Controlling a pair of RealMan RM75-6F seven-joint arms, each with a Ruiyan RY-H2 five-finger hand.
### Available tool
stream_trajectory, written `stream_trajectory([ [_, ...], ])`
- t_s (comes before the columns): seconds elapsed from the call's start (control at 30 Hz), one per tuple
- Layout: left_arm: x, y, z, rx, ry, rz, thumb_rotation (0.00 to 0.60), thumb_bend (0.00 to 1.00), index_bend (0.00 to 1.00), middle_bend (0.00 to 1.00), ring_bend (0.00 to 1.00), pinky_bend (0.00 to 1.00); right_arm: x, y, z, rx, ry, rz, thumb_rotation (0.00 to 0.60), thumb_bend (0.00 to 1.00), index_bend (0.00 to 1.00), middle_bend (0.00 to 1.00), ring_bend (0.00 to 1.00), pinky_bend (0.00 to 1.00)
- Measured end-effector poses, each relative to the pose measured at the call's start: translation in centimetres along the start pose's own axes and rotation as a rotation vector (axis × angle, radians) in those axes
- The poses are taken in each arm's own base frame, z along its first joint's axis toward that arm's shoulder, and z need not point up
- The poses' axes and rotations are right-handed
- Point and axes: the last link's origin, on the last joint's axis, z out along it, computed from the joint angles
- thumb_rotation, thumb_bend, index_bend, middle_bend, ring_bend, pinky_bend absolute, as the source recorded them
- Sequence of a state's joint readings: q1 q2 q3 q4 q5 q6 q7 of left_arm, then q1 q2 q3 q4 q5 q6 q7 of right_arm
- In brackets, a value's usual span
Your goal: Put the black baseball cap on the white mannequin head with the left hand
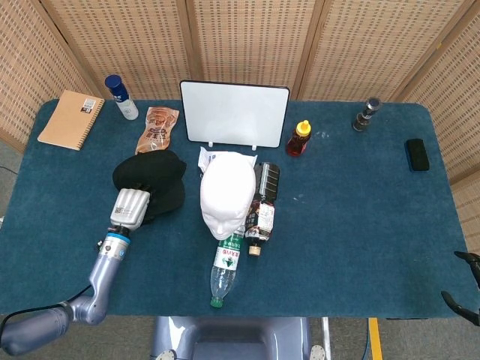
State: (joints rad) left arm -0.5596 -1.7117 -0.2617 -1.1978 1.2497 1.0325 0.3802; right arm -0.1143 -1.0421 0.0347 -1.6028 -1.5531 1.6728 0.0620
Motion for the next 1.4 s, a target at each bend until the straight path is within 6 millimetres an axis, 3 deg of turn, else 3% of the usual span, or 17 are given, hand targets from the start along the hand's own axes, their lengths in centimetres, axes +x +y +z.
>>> stream_trajectory([
  [0.23, 1.0, -0.7, -0.2, 0.004, 0.048, -0.023, 0.6, 0.66, 0.57, 0.4, 0.34, 0.7, 0.0, -0.1, 0.1, 0.006, -0.002, 0.004, 0.6, 0.2, 0.23, 0.29, 0.28, 0.31],
  [0.53, 3.0, -3.0, -1.4, -0.031, 0.119, -0.002, 0.6, 0.69, 0.66, 0.4, 0.37, 0.72, 0.1, -0.1, 0.1, 0.01, 0.002, 0.008, 0.6, 0.2, 0.23, 0.29, 0.28, 0.31],
  [1.0, 9.1, -4.4, -2.2, -0.159, 0.347, 0.056, 0.6, 0.81, 0.77, 0.48, 0.42, 0.76, -0.1, -0.3, 0.2, 0.02, -0.002, 0.017, 0.6, 0.2, 0.23, 0.29, 0.28, 0.31],
  [1.23, 11.2, -4.2, -2.3, -0.184, 0.417, 0.056, 0.6, 0.82, 0.77, 0.49, 0.42, 0.76, -0.2, -0.3, 0.2, 0.022, -0.003, 0.019, 0.6, 0.2, 0.23, 0.29, 0.28, 0.31],
  [1.4, 13.9, -3.7, -2.5, -0.205, 0.507, 0.044, 0.6, 0.82, 0.77, 0.49, 0.42, 0.76, -0.2, -0.4, 0.3, 0.025, -0.001, 0.022, 0.6, 0.2, 0.23, 0.29, 0.28, 0.31],
])
